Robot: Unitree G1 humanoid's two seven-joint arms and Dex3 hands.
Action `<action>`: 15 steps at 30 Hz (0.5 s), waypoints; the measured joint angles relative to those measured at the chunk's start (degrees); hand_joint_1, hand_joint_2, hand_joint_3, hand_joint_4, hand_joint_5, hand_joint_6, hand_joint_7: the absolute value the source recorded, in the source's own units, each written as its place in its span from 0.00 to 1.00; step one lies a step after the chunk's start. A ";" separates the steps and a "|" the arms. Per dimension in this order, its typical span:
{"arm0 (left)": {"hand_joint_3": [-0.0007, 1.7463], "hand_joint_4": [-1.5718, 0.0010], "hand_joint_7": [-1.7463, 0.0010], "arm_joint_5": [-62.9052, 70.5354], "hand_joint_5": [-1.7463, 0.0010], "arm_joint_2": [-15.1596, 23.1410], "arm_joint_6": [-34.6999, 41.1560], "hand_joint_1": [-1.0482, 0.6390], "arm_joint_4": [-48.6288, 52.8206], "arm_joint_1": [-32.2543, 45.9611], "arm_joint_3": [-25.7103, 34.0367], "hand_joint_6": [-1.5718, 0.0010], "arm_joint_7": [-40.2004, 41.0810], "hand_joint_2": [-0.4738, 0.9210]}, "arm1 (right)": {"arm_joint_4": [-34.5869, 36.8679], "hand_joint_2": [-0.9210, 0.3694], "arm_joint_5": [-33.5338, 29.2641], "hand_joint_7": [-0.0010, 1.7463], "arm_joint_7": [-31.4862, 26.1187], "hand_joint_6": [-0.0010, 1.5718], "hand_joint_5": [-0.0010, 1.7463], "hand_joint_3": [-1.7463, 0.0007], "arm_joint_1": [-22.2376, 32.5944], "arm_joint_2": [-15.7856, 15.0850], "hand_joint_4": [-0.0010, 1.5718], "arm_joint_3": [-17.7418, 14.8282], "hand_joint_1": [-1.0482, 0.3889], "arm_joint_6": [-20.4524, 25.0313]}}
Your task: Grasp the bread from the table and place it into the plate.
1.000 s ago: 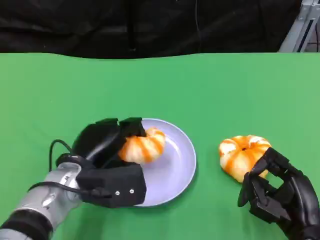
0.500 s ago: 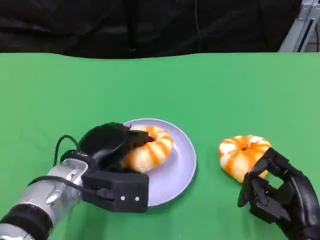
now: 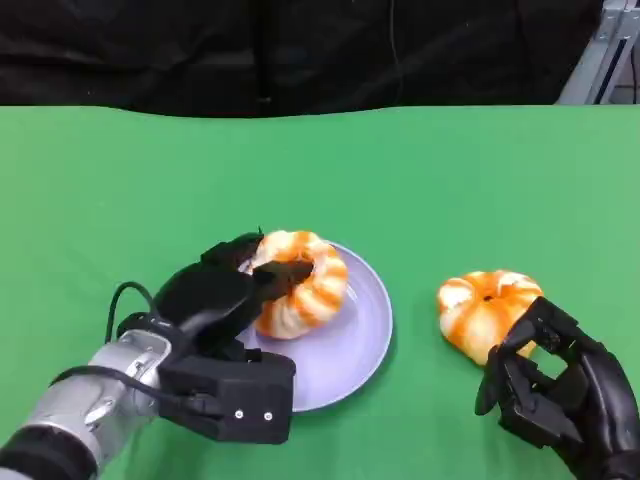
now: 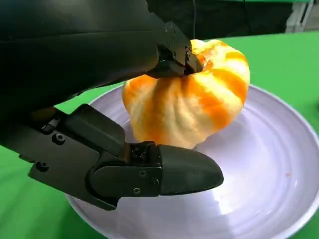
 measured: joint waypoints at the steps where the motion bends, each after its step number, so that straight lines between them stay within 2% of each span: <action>1: 0.28 0.81 0.98 -1.16 0.95 0.00 -0.79 0.08 -0.32 0.50 0.79 0.72 0.00 1.00 | 0.01 0.26 -0.01 0.97 0.01 0.40 1.00 0.38 0.00 0.00 0.54 -0.01 0.63 -0.03; 6: 0.24 0.70 0.97 -4.55 0.94 0.00 -3.04 0.09 -1.57 1.36 3.03 0.65 -0.14 1.00 | 0.15 0.26 -0.11 0.97 -0.04 0.40 1.00 0.38 -0.03 0.00 0.54 -0.03 0.63 -0.23; 9: 0.24 0.73 0.98 -6.36 0.97 0.02 -4.04 0.06 -1.83 1.50 3.83 0.65 -0.90 1.00 | 0.53 0.26 -0.08 0.97 0.22 0.40 1.00 0.37 -0.11 0.00 0.54 -0.05 0.63 -0.88; 11: 0.25 0.81 0.99 -6.80 0.99 0.06 -4.34 0.02 -2.02 1.75 4.26 0.65 -1.72 1.00 | 0.82 0.26 -0.02 0.97 0.41 0.40 1.00 0.38 -0.16 -0.01 0.54 -0.08 0.63 -1.18; 15: 0.28 0.85 0.99 -8.36 1.00 0.26 -4.35 0.00 -3.52 2.71 5.19 0.65 -4.14 1.00 | 0.81 0.26 0.28 0.97 0.71 0.40 1.00 0.38 -0.16 -0.09 0.54 -0.11 0.63 -1.09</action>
